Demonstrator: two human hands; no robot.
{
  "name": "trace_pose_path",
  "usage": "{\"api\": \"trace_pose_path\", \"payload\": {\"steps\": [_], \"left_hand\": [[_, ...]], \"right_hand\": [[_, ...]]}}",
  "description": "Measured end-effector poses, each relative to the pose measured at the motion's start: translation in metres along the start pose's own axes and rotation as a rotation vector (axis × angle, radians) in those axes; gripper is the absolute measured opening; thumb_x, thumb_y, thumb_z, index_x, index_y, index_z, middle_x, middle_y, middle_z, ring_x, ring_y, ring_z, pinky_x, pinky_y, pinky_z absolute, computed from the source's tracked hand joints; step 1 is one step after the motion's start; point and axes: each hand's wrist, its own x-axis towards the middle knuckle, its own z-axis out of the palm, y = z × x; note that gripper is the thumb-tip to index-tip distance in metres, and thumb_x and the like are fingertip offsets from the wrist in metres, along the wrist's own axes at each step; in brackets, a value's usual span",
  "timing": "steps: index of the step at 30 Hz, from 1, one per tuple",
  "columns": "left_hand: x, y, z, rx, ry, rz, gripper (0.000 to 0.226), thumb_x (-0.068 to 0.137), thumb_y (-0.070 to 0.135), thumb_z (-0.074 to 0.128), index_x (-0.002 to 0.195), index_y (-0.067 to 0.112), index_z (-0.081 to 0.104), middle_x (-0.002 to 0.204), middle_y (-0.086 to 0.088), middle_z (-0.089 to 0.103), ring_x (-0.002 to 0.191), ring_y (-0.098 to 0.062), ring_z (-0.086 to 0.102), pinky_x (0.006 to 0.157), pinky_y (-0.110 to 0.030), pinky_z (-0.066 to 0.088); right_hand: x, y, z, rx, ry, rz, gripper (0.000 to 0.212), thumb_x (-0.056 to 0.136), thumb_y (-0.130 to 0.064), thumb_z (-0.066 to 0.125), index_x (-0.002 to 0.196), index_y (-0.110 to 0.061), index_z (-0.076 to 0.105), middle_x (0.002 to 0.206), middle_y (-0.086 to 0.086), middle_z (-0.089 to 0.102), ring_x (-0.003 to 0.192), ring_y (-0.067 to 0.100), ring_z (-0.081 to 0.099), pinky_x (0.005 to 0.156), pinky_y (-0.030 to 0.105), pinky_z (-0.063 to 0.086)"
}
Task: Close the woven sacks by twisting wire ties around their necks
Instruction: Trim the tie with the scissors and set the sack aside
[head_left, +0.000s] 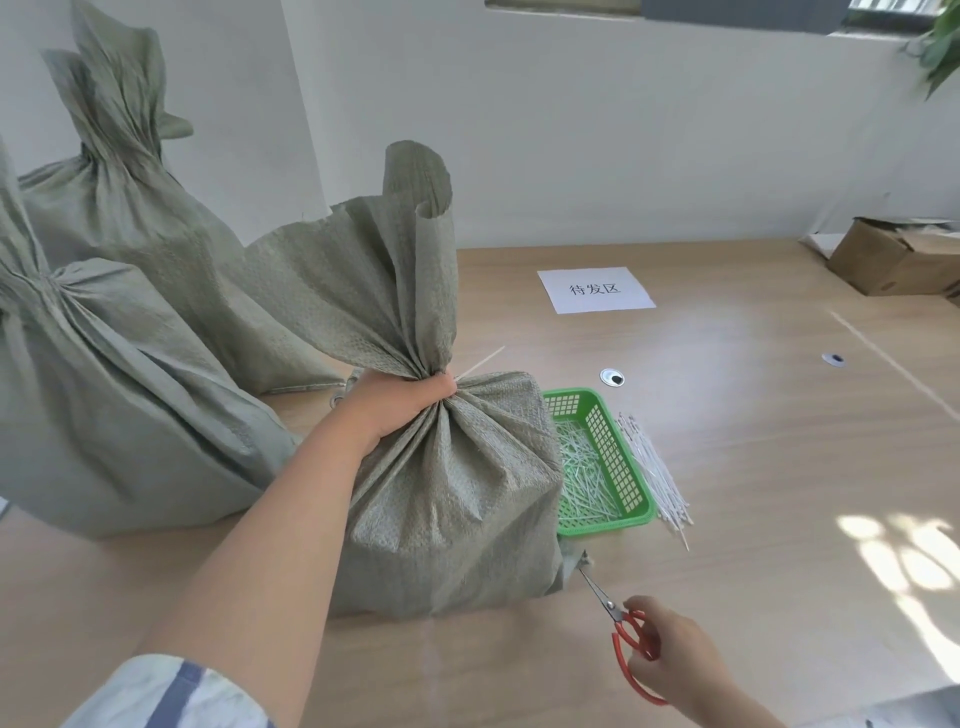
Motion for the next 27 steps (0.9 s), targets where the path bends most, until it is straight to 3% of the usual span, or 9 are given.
{"api": "trace_pose_path", "payload": {"steps": [4,8,11,14,17,21,24,27], "left_hand": [[-0.004,0.004,0.0,-0.006,-0.005,-0.022,0.063,0.047,0.057,0.079,0.101,0.024,0.077,0.105,0.012,0.075,0.105,-0.014,0.067,0.104,-0.039,0.051],[-0.005,0.005,0.0,-0.012,-0.005,-0.041,0.042,0.058,0.049,0.083,0.092,0.026,0.075,0.102,0.013,0.073,0.104,-0.015,0.066,0.102,-0.037,0.051],[-0.005,0.005,-0.001,-0.021,0.04,-0.052,0.067,0.044,0.059,0.085,0.101,0.024,0.078,0.106,0.01,0.074,0.106,-0.015,0.067,0.103,-0.037,0.051],[-0.001,-0.001,-0.004,-0.049,0.029,-0.048,0.086,0.026,0.07,0.09,0.101,0.028,0.081,0.105,0.014,0.077,0.105,-0.009,0.07,0.105,-0.037,0.05],[0.0,-0.002,-0.008,-0.084,0.016,-0.058,0.089,0.026,0.071,0.092,0.101,0.025,0.081,0.103,0.012,0.078,0.102,-0.008,0.071,0.103,-0.036,0.052],[-0.005,0.002,-0.009,-0.127,0.023,-0.083,0.053,0.052,0.047,0.098,0.093,0.02,0.078,0.098,0.006,0.077,0.094,-0.01,0.072,0.093,-0.031,0.055],[-0.004,0.001,-0.011,-0.134,0.026,-0.057,0.062,0.047,0.05,0.098,0.097,0.017,0.079,0.099,0.007,0.078,0.094,-0.009,0.073,0.094,-0.032,0.055],[-0.002,0.001,-0.013,-0.165,0.008,-0.037,0.055,0.054,0.043,0.097,0.099,0.016,0.079,0.1,0.008,0.078,0.096,-0.008,0.072,0.096,-0.031,0.054]], "right_hand": [[0.002,0.009,-0.023,0.029,0.064,0.007,0.047,0.064,-0.029,0.062,0.108,-0.042,0.054,0.068,-0.01,0.065,0.067,0.003,0.059,0.062,0.014,0.044],[0.016,-0.007,-0.042,0.157,0.241,0.002,0.034,0.071,-0.025,0.079,0.088,-0.043,0.057,0.055,-0.012,0.063,0.056,-0.001,0.058,0.054,0.014,0.042],[0.029,-0.038,-0.067,0.331,0.349,-0.04,0.03,0.072,-0.019,0.084,0.082,-0.039,0.064,0.062,-0.021,0.067,0.058,-0.001,0.064,0.055,0.016,0.046],[0.039,-0.087,-0.108,0.607,0.374,-0.086,0.028,0.076,-0.012,0.084,0.088,-0.034,0.07,0.068,-0.004,0.072,0.058,0.014,0.067,0.053,0.029,0.051],[0.042,-0.14,-0.153,0.819,0.326,-0.174,0.026,0.079,-0.011,0.082,0.097,-0.025,0.07,0.073,0.009,0.073,0.052,0.024,0.066,0.051,0.043,0.054],[0.034,-0.204,-0.199,0.992,0.164,-0.267,0.024,0.081,-0.016,0.081,0.1,-0.014,0.068,0.072,0.012,0.071,0.043,0.022,0.056,0.042,0.027,0.045],[0.02,-0.24,-0.211,1.076,-0.004,-0.307,0.028,0.082,-0.025,0.08,0.094,-0.004,0.065,0.064,0.013,0.059,0.039,0.019,0.049,0.039,0.023,0.039],[0.006,-0.261,-0.213,1.087,-0.166,-0.321,0.032,0.087,-0.029,0.074,0.084,-0.001,0.06,0.062,0.016,0.052,0.039,0.02,0.043,0.038,0.023,0.036]]}}
